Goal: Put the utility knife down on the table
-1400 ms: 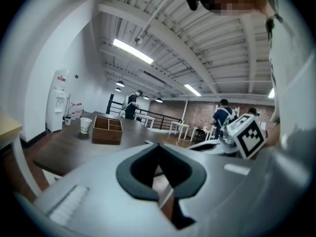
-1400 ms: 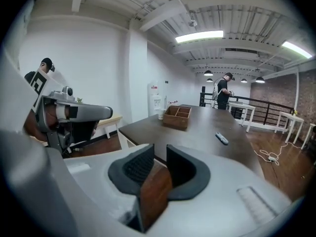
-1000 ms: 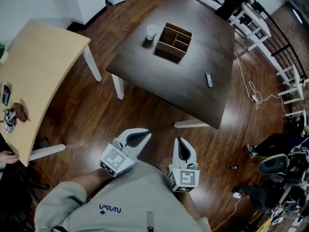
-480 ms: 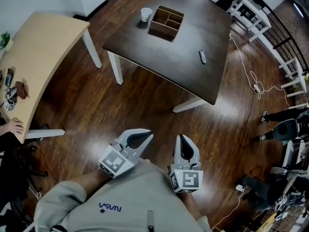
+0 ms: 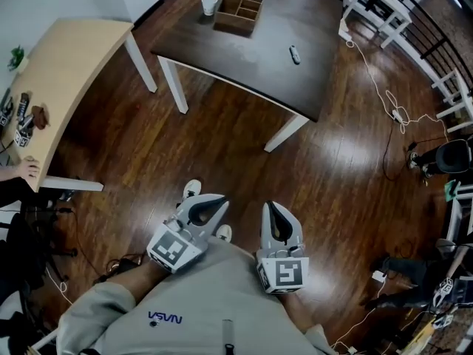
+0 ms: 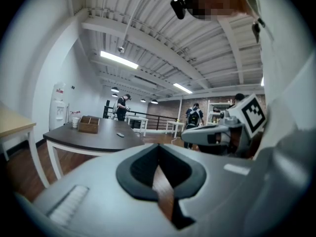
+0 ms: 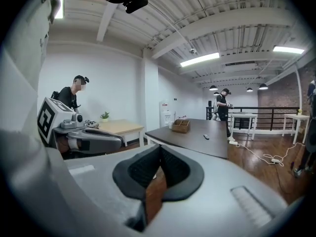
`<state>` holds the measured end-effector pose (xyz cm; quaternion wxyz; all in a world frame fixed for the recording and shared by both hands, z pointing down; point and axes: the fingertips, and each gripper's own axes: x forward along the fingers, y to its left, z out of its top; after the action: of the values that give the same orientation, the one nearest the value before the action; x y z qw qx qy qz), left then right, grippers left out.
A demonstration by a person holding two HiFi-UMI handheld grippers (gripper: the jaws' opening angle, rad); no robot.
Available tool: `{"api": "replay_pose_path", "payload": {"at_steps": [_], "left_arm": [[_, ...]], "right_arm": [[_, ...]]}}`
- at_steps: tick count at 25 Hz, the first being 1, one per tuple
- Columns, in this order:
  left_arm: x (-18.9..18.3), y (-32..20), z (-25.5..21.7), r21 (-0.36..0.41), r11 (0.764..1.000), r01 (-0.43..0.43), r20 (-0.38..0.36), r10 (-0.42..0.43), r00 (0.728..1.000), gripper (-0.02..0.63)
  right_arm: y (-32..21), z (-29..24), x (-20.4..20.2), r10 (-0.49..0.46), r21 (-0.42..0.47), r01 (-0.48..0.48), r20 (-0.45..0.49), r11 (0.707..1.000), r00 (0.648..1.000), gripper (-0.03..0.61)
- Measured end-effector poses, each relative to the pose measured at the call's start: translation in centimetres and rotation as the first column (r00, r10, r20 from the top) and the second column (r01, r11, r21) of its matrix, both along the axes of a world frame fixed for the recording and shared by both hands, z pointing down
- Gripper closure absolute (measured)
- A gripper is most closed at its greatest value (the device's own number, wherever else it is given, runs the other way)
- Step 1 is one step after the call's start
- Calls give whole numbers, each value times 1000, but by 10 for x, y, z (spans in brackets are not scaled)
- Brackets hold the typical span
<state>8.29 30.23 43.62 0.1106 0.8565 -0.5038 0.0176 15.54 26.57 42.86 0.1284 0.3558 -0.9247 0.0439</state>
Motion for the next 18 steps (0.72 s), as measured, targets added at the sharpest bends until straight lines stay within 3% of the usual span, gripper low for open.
{"api": "replay_pose_path", "payload": {"at_steps": [7,18], "left_arm": [[16,28,-2,1,999,46,7,-46,999,634],[24,42,0,33,999,40,53,-42,998,634]], "right_arm": [[38,0,11,-66,5,66,18,998,998,577],[56,-8,10,-129,53,128,18,990,992,580]]}}
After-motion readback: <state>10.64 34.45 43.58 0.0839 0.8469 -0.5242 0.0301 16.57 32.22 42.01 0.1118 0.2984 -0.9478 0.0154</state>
